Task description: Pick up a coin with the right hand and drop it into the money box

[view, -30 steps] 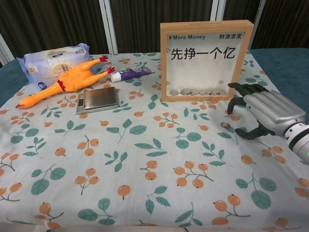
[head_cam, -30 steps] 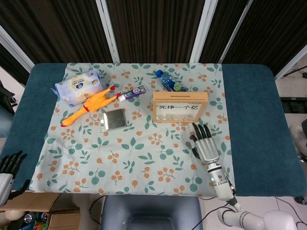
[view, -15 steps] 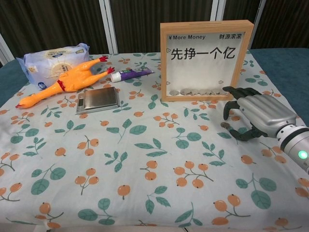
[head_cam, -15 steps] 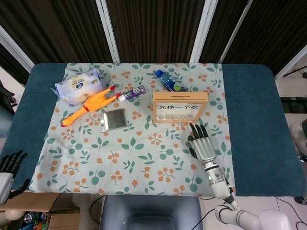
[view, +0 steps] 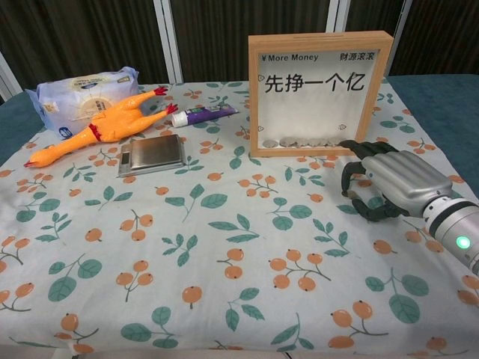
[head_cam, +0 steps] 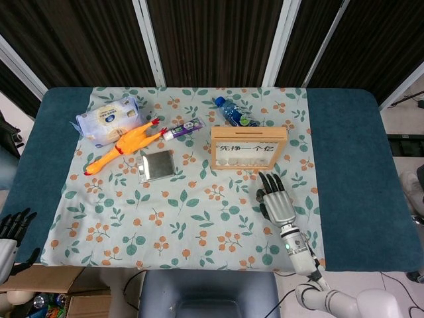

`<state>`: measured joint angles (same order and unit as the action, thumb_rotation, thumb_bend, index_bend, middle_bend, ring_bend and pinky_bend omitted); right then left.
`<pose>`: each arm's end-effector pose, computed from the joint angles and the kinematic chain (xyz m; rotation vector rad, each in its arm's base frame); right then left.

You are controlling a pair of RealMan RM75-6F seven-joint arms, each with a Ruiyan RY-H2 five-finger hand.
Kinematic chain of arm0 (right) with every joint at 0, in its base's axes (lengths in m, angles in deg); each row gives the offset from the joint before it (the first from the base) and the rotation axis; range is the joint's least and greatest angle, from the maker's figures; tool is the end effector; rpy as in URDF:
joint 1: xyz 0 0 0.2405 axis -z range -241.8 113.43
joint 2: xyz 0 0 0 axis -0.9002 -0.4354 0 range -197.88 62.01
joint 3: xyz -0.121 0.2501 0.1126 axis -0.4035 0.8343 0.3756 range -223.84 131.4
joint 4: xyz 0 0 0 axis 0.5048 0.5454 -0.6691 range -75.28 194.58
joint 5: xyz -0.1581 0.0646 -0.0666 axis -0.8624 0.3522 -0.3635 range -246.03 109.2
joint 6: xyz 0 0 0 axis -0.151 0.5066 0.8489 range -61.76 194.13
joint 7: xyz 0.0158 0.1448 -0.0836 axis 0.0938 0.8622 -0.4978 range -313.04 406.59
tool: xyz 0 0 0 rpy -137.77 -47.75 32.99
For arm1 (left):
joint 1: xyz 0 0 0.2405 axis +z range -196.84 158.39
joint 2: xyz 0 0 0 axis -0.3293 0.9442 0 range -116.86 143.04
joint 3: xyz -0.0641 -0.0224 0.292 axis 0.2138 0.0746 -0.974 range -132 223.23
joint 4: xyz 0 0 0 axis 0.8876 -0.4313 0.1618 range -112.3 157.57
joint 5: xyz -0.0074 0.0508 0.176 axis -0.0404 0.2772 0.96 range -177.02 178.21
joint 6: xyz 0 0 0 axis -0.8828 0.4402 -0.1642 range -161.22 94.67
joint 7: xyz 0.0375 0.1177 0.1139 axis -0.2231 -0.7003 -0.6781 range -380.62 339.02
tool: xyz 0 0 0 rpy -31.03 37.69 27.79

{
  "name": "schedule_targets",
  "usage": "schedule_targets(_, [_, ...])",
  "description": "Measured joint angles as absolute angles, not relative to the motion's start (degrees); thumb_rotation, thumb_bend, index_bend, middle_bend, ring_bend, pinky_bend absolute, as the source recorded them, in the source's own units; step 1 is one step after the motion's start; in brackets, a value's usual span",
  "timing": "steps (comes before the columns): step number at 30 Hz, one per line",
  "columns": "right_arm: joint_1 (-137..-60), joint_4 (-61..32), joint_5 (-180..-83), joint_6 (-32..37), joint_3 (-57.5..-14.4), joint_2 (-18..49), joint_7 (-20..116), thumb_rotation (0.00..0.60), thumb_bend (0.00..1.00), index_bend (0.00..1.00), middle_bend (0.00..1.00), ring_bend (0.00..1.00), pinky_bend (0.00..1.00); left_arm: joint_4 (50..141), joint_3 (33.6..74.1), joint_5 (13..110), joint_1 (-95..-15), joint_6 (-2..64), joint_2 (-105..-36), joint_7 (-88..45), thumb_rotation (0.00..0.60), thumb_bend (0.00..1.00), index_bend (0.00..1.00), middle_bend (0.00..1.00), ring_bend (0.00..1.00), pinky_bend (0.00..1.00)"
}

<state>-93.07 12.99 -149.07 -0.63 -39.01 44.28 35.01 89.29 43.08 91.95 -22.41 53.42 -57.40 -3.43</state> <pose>-0.2660 -0.3429 -0.0775 1.6935 -0.7701 0.8425 -0.4038 0.1823 0.1896 -1.4851 -0.9154 -0.8533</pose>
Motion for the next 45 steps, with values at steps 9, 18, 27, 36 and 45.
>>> schedule_targets(9, [-93.1, 13.0, -148.7, 0.3, -39.1, 44.3, 33.9, 0.600, 0.46, 0.53, 0.05, 0.00, 0.00, 88.9, 43.0, 91.9, -22.4, 53.3, -57.5, -3.2, 0.600, 0.36, 0.00, 0.00, 0.00, 0.00])
schedule_targets(18, [-93.4, 12.4, -148.1, 1.5, -38.7, 43.9, 33.7, 0.600, 0.46, 0.53, 0.05, 0.00, 0.00, 89.1, 42.9, 92.0, -22.4, 53.2, -57.4, -3.4, 0.600, 0.37, 0.00, 0.00, 0.00, 0.00])
schedule_targets(27, [-94.0, 11.2, -147.4, 3.2, -38.3, 42.7, 33.2, 0.600, 0.46, 0.56, 0.05, 0.00, 0.00, 89.6, 42.9, 92.0, -22.6, 52.9, -57.1, -4.0, 0.600, 0.37, 0.00, 0.00, 0.00, 0.00])
schedule_targets(36, [-94.1, 11.3, -147.9, 2.8, -38.8, 42.6, 32.9, 0.600, 0.46, 0.62, 0.05, 0.00, 0.00, 89.6, 42.8, 91.6, -22.8, 51.9, -57.4, -4.2, 0.600, 0.36, 0.00, 0.00, 0.00, 0.00])
schedule_targets(45, [-93.8, 12.2, -148.6, 1.4, -39.1, 43.2, 34.3, 0.600, 0.46, 0.66, 0.05, 0.00, 0.00, 89.3, 42.8, 91.7, -23.0, 51.7, -57.3, -3.6, 0.600, 0.36, 0.00, 0.00, 0.00, 0.00])
